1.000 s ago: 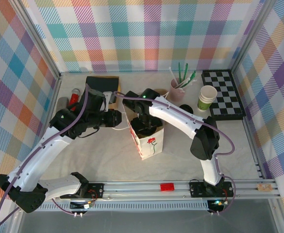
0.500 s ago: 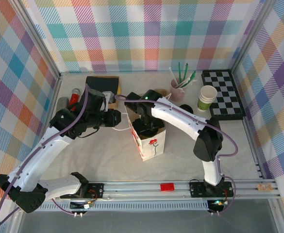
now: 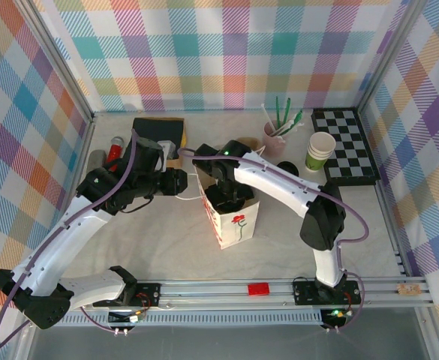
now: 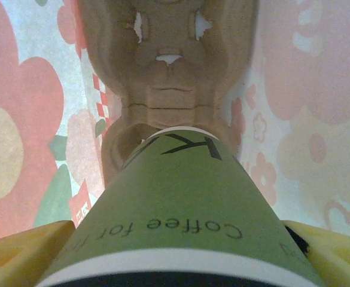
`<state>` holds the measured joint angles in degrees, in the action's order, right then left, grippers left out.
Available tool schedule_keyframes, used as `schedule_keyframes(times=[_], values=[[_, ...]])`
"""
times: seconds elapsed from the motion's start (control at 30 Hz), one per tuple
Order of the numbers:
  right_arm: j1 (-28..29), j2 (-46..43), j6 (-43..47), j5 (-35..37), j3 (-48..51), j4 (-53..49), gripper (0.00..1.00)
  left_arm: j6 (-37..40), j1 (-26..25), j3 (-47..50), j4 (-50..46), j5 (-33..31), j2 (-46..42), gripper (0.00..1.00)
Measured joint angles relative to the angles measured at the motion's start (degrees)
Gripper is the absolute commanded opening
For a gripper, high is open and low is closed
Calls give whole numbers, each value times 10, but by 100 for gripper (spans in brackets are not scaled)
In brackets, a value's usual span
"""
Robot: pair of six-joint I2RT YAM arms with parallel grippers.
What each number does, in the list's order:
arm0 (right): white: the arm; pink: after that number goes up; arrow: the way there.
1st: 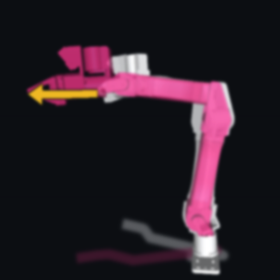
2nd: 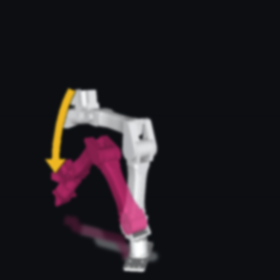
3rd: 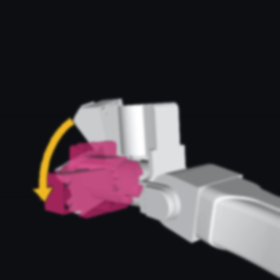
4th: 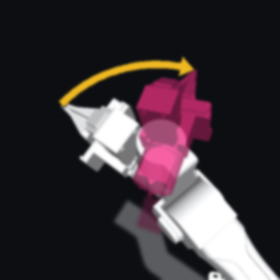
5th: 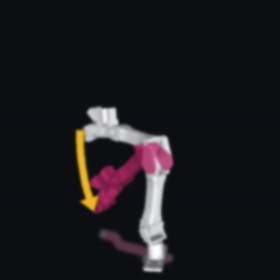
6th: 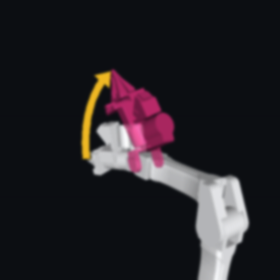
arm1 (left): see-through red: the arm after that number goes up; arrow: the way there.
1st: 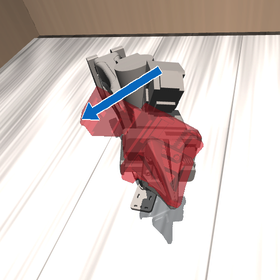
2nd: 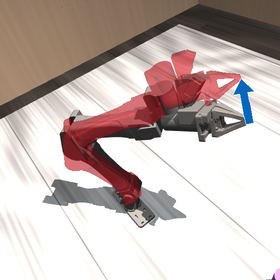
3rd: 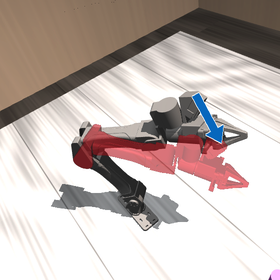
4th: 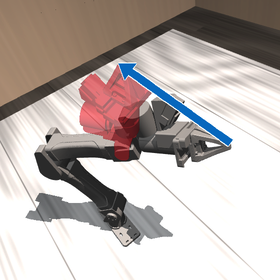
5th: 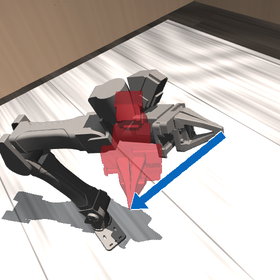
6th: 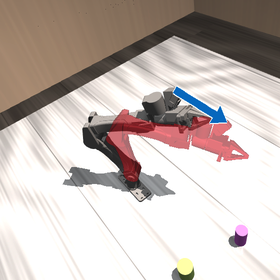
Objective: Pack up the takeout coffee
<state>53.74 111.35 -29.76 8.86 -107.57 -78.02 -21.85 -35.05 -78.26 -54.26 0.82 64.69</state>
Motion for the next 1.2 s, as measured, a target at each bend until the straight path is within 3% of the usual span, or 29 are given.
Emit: schedule_keyframes(times=[0.47,0.7,1.03,1.2], values=[[9,-12,-13,1,0,-7,49,2,0,-22,-13,-9,2,35],[19,-20,-22,7,4,-11,49,9,1,-25,-13,-18,16,45],[22,-62,-31,14,22,-10,49,29,97,-87,-10,3,75,47],[22,-65,-33,16,35,-8,49,64,98,-136,-5,50,137,49]])
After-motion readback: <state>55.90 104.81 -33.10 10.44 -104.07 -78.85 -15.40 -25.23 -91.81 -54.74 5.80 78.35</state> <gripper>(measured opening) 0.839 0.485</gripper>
